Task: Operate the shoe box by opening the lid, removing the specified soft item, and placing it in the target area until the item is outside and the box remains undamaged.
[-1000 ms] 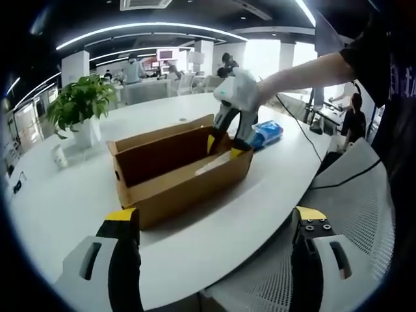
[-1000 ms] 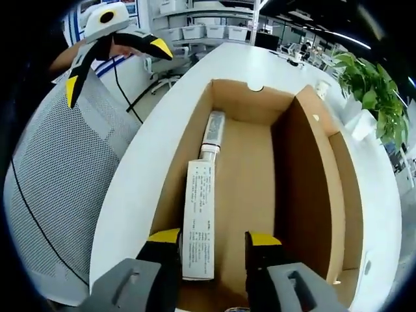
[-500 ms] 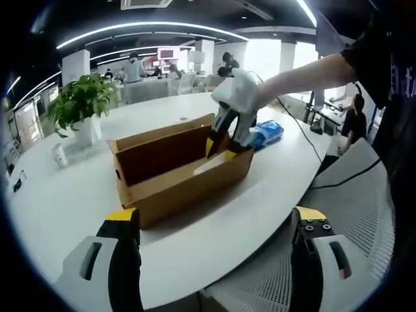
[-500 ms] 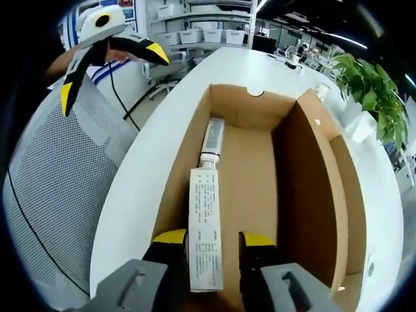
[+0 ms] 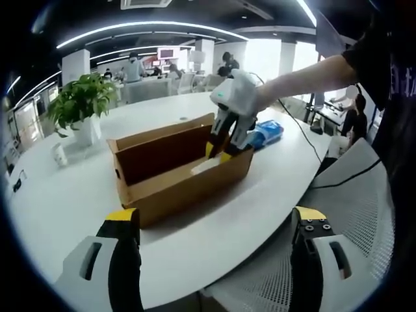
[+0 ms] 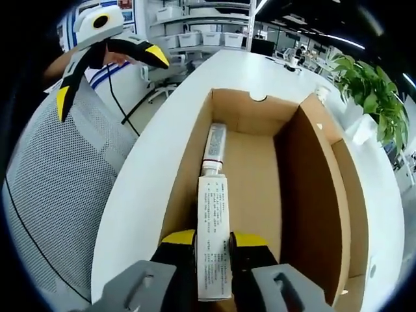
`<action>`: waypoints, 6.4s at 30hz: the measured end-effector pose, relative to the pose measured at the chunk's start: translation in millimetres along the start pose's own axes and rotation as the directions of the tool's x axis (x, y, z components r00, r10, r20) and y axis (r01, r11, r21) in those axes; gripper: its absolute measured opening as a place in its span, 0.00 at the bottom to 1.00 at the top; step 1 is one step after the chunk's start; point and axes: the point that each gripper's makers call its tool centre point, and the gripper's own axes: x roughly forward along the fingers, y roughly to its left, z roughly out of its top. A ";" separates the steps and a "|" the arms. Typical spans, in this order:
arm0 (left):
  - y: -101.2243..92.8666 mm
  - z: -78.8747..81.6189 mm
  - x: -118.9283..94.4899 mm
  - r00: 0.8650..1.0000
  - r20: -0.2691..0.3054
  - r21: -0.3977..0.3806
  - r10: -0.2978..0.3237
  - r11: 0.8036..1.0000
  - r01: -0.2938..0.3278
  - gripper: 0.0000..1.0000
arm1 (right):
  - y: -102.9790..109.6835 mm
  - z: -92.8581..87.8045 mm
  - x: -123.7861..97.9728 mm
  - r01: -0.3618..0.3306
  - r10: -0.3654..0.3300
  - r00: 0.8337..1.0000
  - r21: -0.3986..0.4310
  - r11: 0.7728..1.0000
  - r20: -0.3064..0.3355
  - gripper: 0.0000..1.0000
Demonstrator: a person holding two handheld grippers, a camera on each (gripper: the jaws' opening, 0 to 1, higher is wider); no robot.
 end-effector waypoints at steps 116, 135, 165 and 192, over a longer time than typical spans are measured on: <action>-12.5 7.0 16.1 0.998 0.002 0.018 -0.058 0.998 0.058 0.97 | -49.1 -38.1 -214.5 0.242 -0.247 0.968 -0.096 0.966 -0.052 0.15; -13.3 1.7 20.7 0.998 -0.015 0.006 -0.063 0.998 0.063 0.97 | -73.6 -98.6 -218.9 0.287 -0.291 0.950 -0.052 0.957 -0.114 0.15; -8.8 4.1 28.1 0.998 -0.021 0.004 -0.057 0.998 0.057 0.96 | -98.3 -187.4 -206.6 0.302 -0.290 0.931 0.020 0.953 -0.224 0.15; -11.0 7.4 34.0 0.996 -0.043 0.021 -0.076 0.997 0.077 0.97 | -107.0 -250.1 -192.8 0.322 -0.290 0.901 0.050 0.945 -0.323 0.15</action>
